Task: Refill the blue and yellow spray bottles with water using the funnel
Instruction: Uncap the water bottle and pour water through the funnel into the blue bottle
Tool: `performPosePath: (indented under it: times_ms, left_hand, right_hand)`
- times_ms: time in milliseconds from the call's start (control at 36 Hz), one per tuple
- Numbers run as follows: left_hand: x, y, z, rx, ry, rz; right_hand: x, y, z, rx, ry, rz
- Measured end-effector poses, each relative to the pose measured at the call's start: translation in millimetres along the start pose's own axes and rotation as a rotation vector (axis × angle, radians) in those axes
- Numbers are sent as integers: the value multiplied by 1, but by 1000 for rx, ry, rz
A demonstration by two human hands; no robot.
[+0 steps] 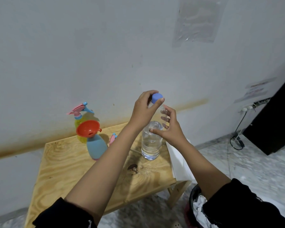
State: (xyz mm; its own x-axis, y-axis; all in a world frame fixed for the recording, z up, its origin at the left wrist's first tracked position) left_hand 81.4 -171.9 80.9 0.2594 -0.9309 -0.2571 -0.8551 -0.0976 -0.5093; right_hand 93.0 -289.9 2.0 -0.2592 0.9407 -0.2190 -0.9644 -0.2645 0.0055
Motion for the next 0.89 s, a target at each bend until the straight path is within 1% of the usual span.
performPosePath:
  times_ms: [83, 167, 333, 583, 639, 694, 750, 889]
  left_hand:
    - [-2, -2, 6, -53, 121, 156]
    - [-7, -6, 6, -47, 122, 172]
    - [-4, -3, 3, -23, 65, 33]
    - [-11, 12, -4, -14, 21, -362]
    - [-12, 12, -5, -32, 13, -408]
    - [-12, 10, -6, -38, -15, -389]
    - [-13, 6, -5, -33, -35, -319]
    - [-7, 1, 0, -29, 105, -12]
  right_hand:
    - [1, -1, -1, 4, 5, 3]
    - [1, -2, -1, 6, 18, 0]
    - [0, -2, -1, 1, 42, -13]
    - [4, -2, 0, 4, 47, -8]
    - [4, -2, 0, 0, 49, -10]
    - [2, -1, -1, -1, 55, -10]
    - [2, -1, -1, -4, 60, -5]
    - [3, -2, 0, -4, 59, 6]
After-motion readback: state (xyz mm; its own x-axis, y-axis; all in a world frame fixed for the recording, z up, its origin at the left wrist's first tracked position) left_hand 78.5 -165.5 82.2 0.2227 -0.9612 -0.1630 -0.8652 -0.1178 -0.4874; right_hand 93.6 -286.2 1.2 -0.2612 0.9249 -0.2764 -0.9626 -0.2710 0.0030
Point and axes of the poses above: each hand's wrist, its own y-axis away from the middle knuckle, its own x-axis out of the palm, z = x × y, the point moved 7 cm from there along -y, towards the middle knuckle, and after that the axes turned 11 degrees about x, right-handed, at the moved point
